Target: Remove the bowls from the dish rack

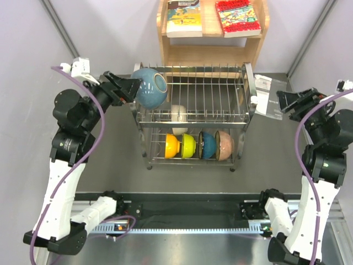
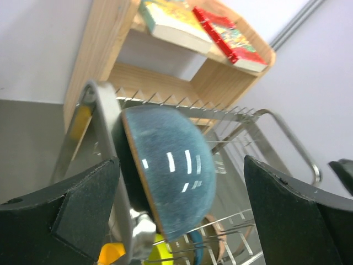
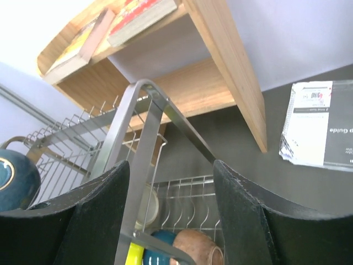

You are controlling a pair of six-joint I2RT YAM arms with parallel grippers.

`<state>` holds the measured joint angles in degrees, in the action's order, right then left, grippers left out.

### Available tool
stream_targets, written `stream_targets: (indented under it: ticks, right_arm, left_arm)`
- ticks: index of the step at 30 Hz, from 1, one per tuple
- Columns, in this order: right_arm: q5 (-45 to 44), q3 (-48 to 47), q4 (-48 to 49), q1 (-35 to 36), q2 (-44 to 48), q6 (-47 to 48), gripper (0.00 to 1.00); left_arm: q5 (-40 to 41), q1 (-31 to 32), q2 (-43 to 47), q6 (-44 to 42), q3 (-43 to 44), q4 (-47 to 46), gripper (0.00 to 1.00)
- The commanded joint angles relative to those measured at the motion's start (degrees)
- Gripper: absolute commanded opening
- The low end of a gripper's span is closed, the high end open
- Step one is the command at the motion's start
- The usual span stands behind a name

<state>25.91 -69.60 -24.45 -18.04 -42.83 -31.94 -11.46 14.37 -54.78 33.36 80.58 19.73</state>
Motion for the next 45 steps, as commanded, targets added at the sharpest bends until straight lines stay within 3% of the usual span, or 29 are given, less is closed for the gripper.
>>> stream_targets:
  ticks: [1,5,14,30,45]
  right_arm:
    - [1.51,2.53,0.54,0.46,0.47,0.04,0.62]
    - [1.34,3.25,1.16,0.46,0.73,-0.14,0.62]
    - [2.65,3.77,2.65,0.47,0.20,-1.10,0.62]
    - [2.04,6.67,3.97,0.46,1.35,-1.02,0.62]
    - [2.21,8.61,4.93,0.46,1.43,-1.19,0.62]
  left_arm:
    - [-4.53,0.04,-1.20,3.02,3.79,-4.43,0.97]
    - [-6.20,0.04,-1.91,4.25,3.89,-4.26,0.94]
    - [-1.63,0.04,0.03,0.03,3.36,0.05,0.95]
    - [-1.81,0.04,-0.76,0.91,-3.14,-4.25,0.94]
    - [-4.44,0.04,-0.32,3.28,-2.44,-5.75,0.92]
